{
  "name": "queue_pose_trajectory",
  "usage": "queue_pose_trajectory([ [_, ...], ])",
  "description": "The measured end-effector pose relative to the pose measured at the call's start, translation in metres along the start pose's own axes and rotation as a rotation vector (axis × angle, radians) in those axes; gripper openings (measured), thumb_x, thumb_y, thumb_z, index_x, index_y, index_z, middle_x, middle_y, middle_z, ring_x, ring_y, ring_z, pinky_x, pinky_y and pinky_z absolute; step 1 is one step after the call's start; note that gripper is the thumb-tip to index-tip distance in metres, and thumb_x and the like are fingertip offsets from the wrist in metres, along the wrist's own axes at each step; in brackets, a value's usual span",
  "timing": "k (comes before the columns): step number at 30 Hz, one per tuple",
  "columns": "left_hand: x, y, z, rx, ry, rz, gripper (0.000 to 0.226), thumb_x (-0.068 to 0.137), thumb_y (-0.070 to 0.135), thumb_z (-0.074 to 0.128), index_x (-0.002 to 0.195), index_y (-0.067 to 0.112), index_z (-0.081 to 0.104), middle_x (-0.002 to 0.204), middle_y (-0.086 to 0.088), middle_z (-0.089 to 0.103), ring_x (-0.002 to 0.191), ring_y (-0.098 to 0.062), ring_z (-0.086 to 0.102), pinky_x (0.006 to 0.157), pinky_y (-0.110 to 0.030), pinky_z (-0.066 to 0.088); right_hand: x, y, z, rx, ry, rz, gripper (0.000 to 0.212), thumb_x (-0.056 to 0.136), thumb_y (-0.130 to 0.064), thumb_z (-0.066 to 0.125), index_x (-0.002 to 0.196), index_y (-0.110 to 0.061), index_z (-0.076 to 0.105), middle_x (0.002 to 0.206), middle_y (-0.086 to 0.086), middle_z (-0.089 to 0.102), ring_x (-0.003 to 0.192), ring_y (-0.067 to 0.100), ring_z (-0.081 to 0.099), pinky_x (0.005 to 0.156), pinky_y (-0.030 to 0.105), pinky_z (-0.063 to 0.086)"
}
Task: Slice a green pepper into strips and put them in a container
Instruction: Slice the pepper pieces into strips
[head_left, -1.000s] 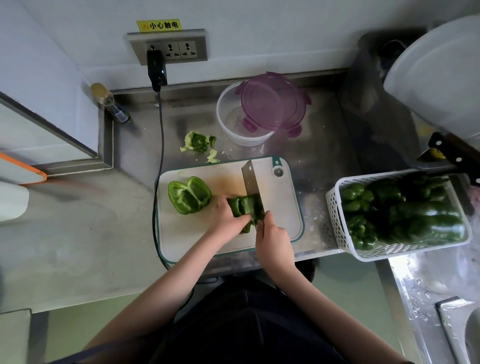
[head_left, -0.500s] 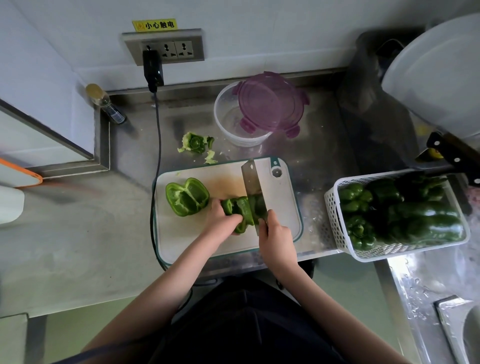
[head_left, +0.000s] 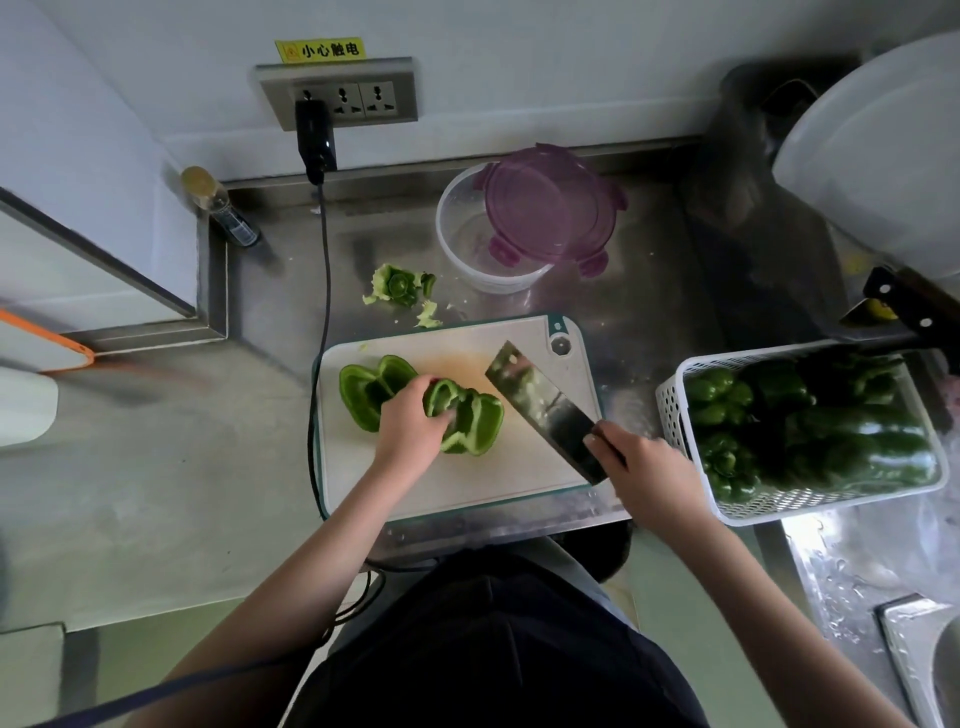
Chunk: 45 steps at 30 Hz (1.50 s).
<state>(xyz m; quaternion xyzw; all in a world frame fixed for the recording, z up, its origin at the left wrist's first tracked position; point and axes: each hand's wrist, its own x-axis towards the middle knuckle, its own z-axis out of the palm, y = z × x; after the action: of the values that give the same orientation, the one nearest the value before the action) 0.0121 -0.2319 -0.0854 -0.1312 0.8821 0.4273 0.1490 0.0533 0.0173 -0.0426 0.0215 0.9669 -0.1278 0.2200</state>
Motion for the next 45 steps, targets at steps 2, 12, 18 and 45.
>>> queue_pose_trajectory([
  [2,0.005,0.0,-0.006,0.061,-0.022,0.022,0.042,0.086,0.015,0.066,0.125,0.012,0.049,0.112,-0.003,0.061,0.098,-0.018,0.061,0.077,-0.022,0.047,0.002,0.006,-0.006,-0.008,-0.044,-0.039,0.026,0.097,-0.046,0.036,0.097,-0.024,0.051,0.07,-0.001,0.056,0.068,0.031,0.059,0.057,0.033,0.044],
  [12,0.008,0.0,-0.014,0.243,-0.006,0.121,0.023,0.093,0.009,0.053,0.115,0.007,0.047,0.094,-0.01,0.065,0.079,-0.023,0.064,0.067,-0.036,0.054,0.007,-0.007,0.006,0.003,-0.123,-0.134,0.024,0.099,-0.042,0.034,0.082,-0.026,0.037,0.064,-0.003,0.052,0.064,0.026,0.055,0.055,0.032,0.041],
  [18,0.007,0.0,-0.013,0.24,-0.007,0.122,0.022,0.093,0.007,0.053,0.114,0.006,0.047,0.092,-0.01,0.065,0.079,-0.025,0.065,0.07,-0.04,0.056,0.003,-0.015,0.012,0.03,-0.119,-0.071,0.026,0.099,-0.043,0.034,0.093,-0.021,0.047,0.071,0.006,0.059,0.065,0.03,0.058,0.06,0.036,0.049],
  [45,0.01,-0.004,-0.008,0.179,0.04,0.149,0.019,0.09,0.003,0.056,0.108,0.005,0.049,0.097,-0.011,0.065,0.085,-0.026,0.064,0.071,-0.035,0.05,0.003,-0.02,0.034,0.86,-0.492,0.343,0.032,0.1,-0.038,0.039,0.082,-0.011,0.037,0.051,-0.001,0.019,0.036,0.011,0.017,0.039,0.015,0.02],
])
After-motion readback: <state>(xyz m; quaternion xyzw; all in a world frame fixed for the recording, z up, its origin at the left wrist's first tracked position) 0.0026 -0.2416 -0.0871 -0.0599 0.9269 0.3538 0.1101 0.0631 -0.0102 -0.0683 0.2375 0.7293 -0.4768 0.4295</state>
